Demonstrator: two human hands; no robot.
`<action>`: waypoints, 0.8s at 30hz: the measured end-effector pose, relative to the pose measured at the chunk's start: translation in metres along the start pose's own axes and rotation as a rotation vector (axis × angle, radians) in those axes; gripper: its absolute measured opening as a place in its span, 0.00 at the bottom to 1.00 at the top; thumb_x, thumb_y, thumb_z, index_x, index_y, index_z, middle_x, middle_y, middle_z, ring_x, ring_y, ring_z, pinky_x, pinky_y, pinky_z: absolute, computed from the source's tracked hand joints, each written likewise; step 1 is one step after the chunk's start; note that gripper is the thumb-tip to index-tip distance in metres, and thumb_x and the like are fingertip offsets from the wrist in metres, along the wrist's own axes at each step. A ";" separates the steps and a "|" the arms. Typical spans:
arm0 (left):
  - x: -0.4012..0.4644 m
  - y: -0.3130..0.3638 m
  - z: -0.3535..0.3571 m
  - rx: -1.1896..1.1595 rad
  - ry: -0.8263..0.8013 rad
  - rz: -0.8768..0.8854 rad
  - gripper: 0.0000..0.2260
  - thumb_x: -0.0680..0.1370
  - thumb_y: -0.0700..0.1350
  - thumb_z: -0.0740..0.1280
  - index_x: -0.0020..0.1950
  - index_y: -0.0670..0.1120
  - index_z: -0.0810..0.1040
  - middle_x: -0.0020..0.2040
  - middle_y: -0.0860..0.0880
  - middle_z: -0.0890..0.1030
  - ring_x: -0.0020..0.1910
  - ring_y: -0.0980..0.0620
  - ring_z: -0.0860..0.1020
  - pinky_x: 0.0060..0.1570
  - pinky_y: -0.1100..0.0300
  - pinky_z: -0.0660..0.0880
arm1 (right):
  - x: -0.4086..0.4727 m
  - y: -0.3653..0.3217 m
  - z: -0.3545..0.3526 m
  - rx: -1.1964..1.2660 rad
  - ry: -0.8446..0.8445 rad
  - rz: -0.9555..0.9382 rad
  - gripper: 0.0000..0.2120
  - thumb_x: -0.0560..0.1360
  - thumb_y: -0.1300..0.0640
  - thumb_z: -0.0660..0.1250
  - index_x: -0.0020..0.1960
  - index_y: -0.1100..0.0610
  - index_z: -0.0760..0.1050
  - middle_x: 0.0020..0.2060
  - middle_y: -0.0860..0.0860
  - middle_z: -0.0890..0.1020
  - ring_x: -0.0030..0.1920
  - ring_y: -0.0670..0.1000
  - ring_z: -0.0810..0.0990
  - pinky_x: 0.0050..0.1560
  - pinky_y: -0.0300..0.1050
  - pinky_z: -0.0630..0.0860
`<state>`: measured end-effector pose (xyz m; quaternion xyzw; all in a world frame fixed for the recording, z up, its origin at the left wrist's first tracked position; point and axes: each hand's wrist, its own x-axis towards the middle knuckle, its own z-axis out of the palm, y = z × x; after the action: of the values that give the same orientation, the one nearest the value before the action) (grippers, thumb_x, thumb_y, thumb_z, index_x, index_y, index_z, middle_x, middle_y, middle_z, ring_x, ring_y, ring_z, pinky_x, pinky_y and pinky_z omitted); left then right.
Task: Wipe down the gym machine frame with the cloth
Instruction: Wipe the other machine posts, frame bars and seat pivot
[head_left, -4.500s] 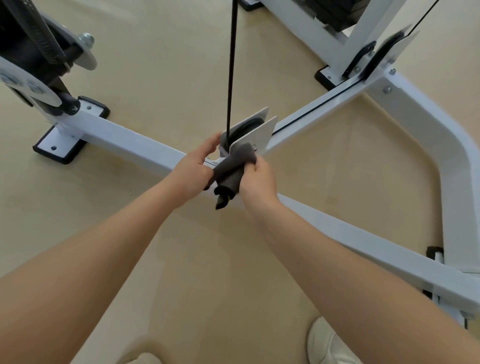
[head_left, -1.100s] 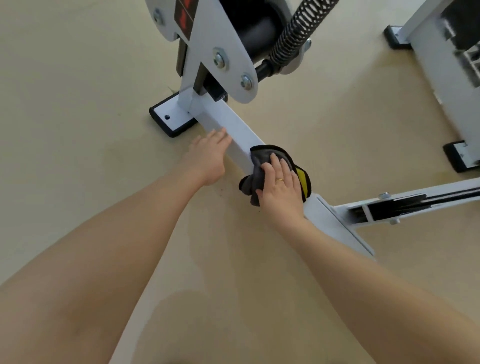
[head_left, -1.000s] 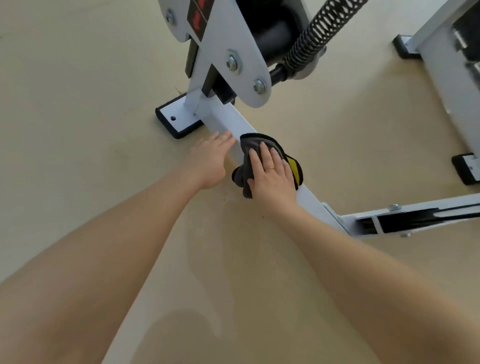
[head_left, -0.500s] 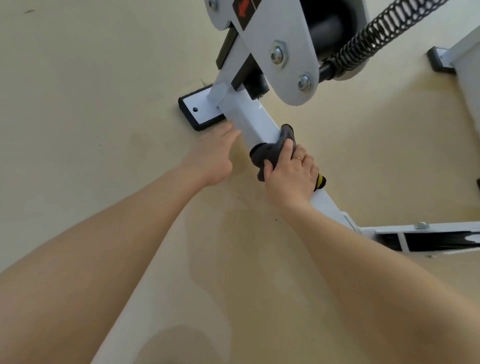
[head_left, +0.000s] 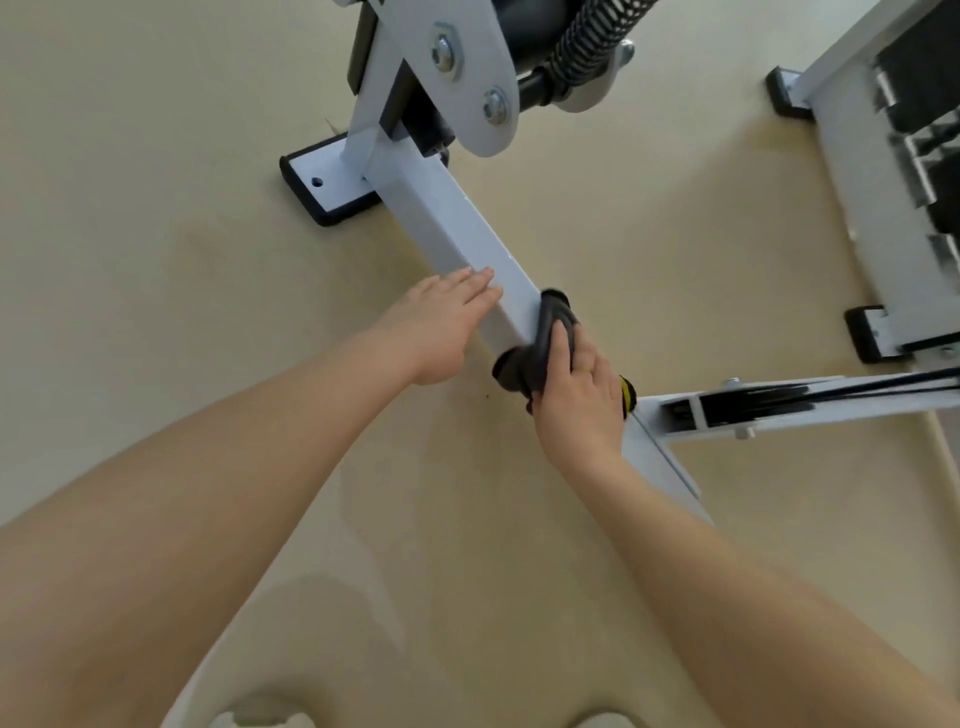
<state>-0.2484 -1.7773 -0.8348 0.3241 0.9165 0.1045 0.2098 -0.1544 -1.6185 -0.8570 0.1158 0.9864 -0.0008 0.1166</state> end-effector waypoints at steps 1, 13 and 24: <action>0.000 0.007 0.000 0.032 -0.005 0.026 0.32 0.76 0.33 0.53 0.76 0.48 0.45 0.77 0.50 0.42 0.75 0.52 0.43 0.73 0.57 0.43 | -0.009 0.007 0.002 -0.020 0.015 0.007 0.36 0.72 0.56 0.70 0.74 0.62 0.58 0.70 0.63 0.64 0.66 0.63 0.68 0.66 0.54 0.63; 0.003 0.023 0.011 0.027 -0.016 0.029 0.29 0.77 0.36 0.54 0.76 0.48 0.49 0.77 0.51 0.46 0.76 0.53 0.47 0.72 0.57 0.46 | 0.021 0.000 0.000 -0.093 -0.006 -0.223 0.35 0.78 0.55 0.61 0.77 0.58 0.44 0.75 0.60 0.49 0.75 0.58 0.51 0.73 0.50 0.48; 0.000 0.022 0.022 -0.003 0.013 0.010 0.34 0.74 0.31 0.53 0.76 0.49 0.43 0.77 0.52 0.40 0.75 0.54 0.41 0.72 0.57 0.40 | -0.020 0.067 0.013 -0.573 0.209 -0.799 0.22 0.77 0.62 0.48 0.65 0.57 0.74 0.66 0.55 0.73 0.68 0.56 0.69 0.68 0.51 0.61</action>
<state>-0.2264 -1.7596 -0.8473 0.3276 0.9162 0.1089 0.2035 -0.1172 -1.5585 -0.8630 -0.3084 0.9206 0.2372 0.0351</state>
